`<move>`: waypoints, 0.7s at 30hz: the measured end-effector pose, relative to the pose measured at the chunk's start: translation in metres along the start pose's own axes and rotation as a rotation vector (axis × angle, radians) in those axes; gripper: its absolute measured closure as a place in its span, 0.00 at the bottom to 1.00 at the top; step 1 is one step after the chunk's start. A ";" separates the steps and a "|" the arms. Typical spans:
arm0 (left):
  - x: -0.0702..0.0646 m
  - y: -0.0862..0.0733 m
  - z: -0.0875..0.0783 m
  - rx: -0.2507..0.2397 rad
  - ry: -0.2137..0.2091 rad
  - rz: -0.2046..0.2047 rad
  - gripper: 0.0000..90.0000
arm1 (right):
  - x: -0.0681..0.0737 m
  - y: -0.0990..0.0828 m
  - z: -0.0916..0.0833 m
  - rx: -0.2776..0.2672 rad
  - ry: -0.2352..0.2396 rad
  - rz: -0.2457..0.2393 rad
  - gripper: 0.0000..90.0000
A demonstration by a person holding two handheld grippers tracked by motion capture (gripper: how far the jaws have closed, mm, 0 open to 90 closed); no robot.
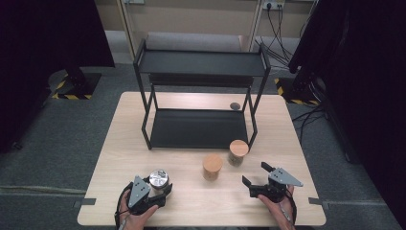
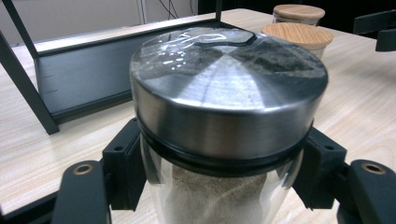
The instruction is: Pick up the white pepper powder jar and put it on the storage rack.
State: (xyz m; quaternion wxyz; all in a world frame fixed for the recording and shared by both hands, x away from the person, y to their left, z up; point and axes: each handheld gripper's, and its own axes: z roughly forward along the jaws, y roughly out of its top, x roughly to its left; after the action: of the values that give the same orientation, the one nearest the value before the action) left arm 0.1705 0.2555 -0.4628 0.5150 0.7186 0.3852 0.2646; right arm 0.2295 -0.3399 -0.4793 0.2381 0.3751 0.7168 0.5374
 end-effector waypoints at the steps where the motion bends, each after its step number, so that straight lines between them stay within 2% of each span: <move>1: 0.000 0.001 0.000 0.000 0.000 -0.002 0.34 | 0.000 0.000 0.000 0.000 0.000 0.000 0.01; 21: 0.005 0.014 0.012 0.002 0.001 0.004 0.34 | 0.000 0.000 0.000 0.000 0.001 -0.003 0.01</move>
State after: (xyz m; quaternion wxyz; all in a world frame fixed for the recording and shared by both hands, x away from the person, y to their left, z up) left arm 0.1867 0.2505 -0.4533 0.5136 0.7196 0.3845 0.2657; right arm 0.2295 -0.3398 -0.4794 0.2385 0.3738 0.7174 0.5374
